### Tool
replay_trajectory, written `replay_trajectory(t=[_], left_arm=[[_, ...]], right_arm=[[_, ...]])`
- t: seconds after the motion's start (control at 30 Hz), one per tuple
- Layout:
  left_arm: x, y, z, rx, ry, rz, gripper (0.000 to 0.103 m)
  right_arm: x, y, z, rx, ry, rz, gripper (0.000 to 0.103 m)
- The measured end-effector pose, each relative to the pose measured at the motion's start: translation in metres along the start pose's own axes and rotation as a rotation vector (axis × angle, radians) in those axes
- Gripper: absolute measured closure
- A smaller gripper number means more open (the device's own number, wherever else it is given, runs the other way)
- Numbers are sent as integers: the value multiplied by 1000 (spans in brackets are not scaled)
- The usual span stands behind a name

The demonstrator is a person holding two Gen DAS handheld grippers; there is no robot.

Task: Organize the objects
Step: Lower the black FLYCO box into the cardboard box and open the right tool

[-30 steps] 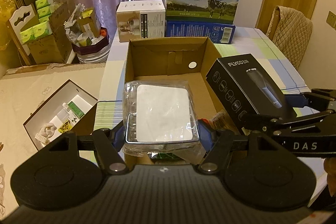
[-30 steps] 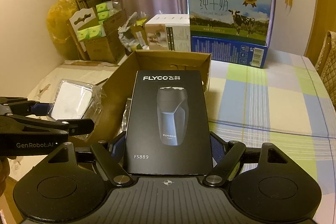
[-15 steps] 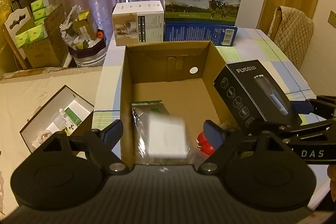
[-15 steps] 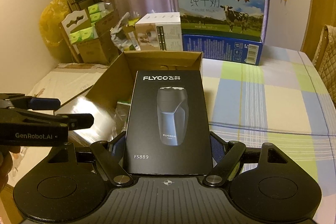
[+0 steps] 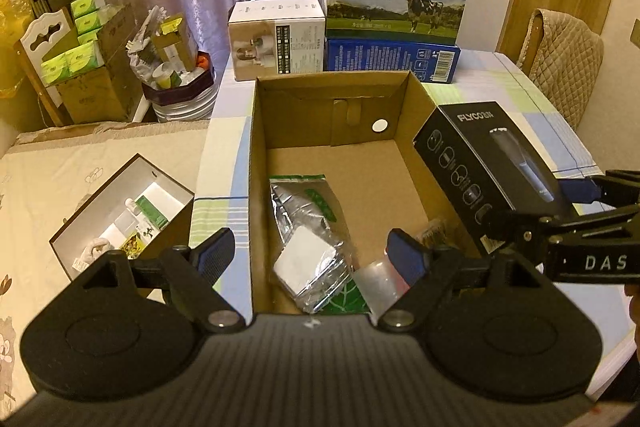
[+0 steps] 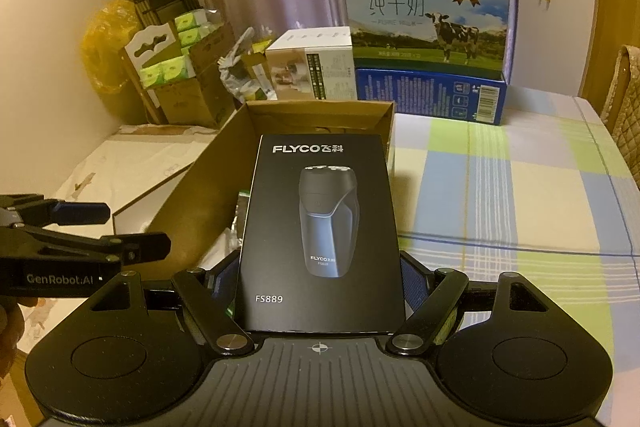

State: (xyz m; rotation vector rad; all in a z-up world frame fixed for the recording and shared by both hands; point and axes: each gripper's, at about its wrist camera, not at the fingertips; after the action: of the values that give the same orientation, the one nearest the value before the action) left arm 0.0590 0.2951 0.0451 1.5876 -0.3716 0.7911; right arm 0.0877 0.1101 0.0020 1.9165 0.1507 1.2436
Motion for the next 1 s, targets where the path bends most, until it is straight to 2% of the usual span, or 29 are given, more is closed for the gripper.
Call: replay_trajectory(t=[0.57, 0.8, 1.0], left_arm=[[-3, 4, -2, 3, 10, -2, 23], [-4, 4, -10, 10, 16, -4, 23], [-9, 6, -13, 12, 28, -3, 23]], right_arm=[[10, -10, -6, 43, -55, -18, 27], [19, -26, 2, 69, -133, -2, 26], [16, -23, 18, 78, -205, -5, 25]])
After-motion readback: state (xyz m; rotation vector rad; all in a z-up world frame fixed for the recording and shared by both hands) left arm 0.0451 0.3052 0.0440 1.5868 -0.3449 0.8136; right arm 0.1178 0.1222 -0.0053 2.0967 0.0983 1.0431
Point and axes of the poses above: each gripper's, at about its wrist camera, not at the fingertips, and y roughly against the way its jaws point, z to its right, x to its top, and after that the axes turned 1 degree about y, right-handed
